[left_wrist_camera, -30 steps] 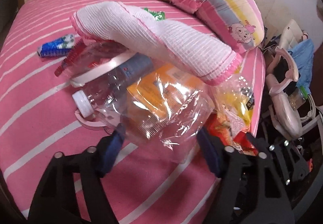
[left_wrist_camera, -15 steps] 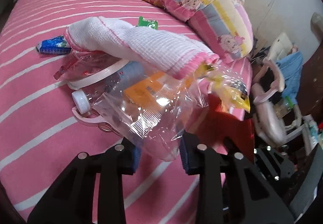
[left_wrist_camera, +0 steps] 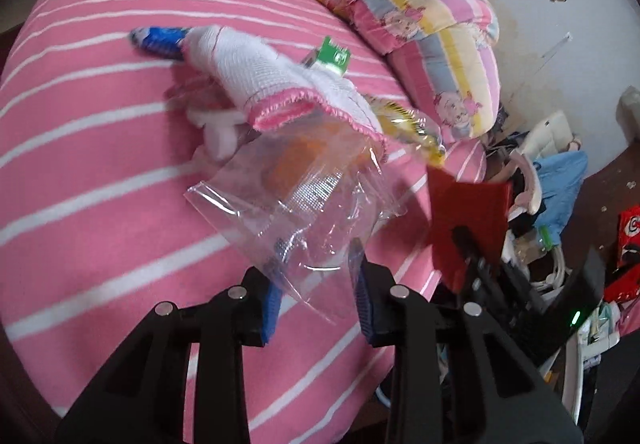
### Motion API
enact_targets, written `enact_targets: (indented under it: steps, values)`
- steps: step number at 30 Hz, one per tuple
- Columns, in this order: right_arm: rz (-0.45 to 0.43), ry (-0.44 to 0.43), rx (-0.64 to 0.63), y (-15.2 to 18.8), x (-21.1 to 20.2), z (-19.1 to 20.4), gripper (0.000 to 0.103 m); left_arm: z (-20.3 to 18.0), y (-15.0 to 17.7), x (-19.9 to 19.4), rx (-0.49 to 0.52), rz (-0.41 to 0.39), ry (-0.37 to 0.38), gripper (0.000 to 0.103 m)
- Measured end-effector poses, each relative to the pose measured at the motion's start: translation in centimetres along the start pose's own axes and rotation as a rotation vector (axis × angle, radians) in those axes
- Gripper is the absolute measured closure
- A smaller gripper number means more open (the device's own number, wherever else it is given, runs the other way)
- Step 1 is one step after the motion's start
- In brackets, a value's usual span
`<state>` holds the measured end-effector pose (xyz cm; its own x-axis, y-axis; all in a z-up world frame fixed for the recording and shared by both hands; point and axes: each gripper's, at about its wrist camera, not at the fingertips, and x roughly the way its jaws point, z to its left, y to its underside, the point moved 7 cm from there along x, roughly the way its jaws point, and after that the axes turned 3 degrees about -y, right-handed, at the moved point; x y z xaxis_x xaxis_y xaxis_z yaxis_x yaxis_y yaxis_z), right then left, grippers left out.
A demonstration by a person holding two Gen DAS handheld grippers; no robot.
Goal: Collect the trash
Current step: 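Grasp the red snack bag with the right tool while the left tool grasps a clear plastic bag, then carry the red bag and clear bag with both tools over the trash bin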
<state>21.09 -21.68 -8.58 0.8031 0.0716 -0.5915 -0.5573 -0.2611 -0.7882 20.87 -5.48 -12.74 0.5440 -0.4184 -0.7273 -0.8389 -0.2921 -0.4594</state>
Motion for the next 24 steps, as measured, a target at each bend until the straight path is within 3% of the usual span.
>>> enact_targets:
  steps: [11,24]
  values:
    - [-0.058,-0.053,0.097,-0.1,-3.7,-1.1,0.097,0.8,6.6,-1.9,-0.009,0.041,-0.042,0.074]
    - [-0.134,-0.089,0.078,0.3,-8.6,0.9,0.097,-0.5,10.4,-4.6,0.004,0.020,-0.043,0.074]
